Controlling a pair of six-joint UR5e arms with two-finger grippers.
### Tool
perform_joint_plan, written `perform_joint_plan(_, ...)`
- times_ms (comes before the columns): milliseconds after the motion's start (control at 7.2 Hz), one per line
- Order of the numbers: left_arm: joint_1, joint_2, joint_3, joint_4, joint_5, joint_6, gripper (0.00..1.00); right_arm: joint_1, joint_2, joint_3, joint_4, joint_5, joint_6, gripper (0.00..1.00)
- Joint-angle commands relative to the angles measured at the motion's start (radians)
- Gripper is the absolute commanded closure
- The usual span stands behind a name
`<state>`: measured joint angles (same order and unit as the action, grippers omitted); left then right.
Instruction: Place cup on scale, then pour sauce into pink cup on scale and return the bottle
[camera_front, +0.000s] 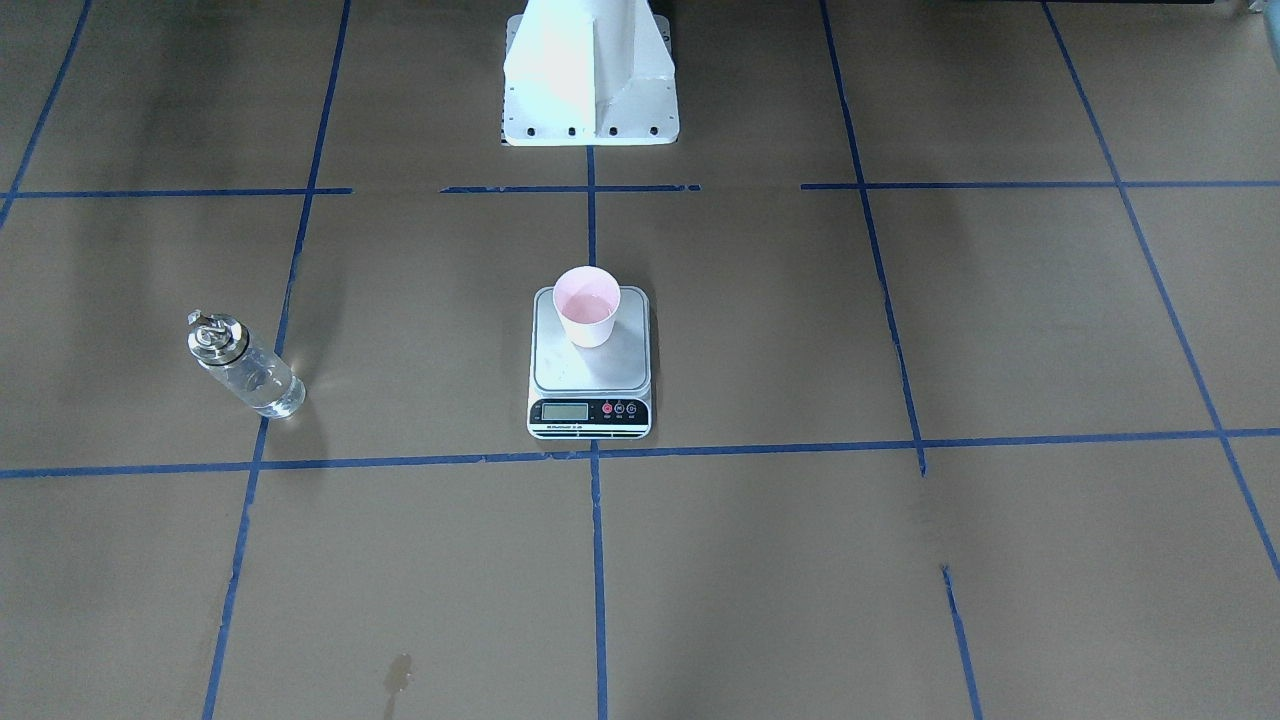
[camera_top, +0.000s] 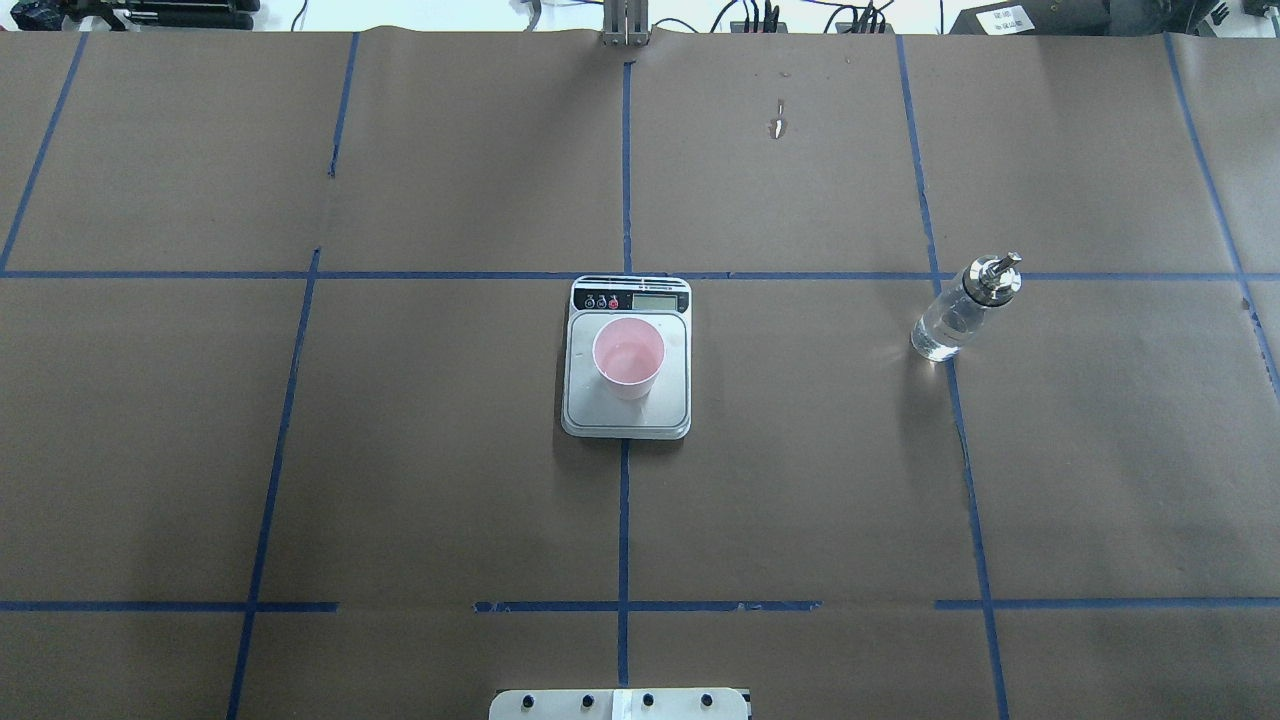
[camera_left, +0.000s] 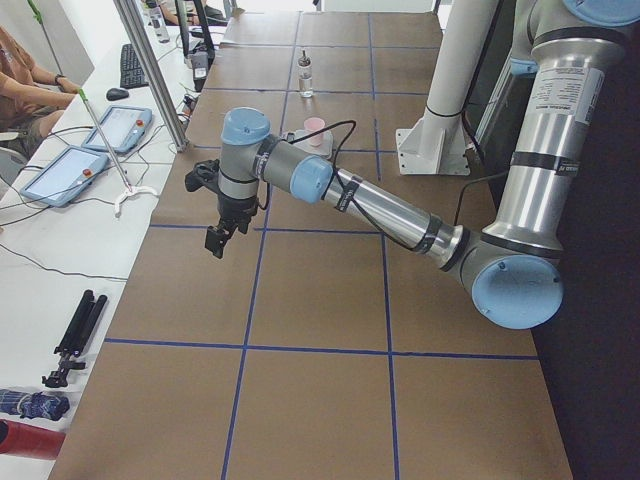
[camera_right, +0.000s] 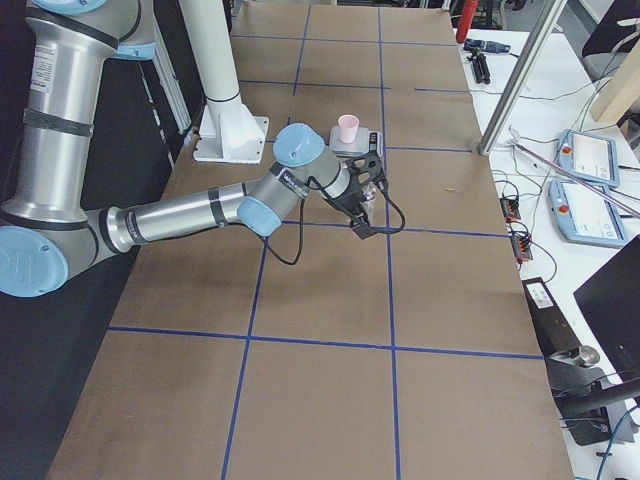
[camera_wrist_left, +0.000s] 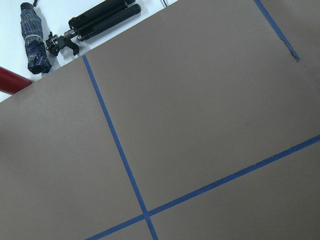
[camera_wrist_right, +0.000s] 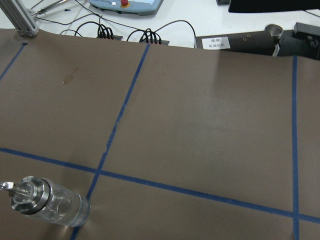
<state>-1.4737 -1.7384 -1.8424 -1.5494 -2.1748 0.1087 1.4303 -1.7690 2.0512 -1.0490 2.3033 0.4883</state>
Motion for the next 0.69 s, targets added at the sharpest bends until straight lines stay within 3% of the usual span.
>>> perform_joint_plan(0, -0.058, 0.014, 0.052, 0.000, -0.049, 0.148, 0.00, 0.007, 0.133, 0.033, -0.513, 0.074, -0.125, 0.00)
perform_joint_plan(139, -0.082, 0.014, 0.099, 0.002, -0.060, 0.231, 0.00, 0.015, 0.135, 0.041, -0.608, 0.058, -0.274, 0.00)
perform_joint_plan(555, -0.115, 0.057, 0.288, 0.035, -0.080, 0.453, 0.00, 0.067, 0.121, -0.019, -0.670, 0.047, -0.499, 0.00)
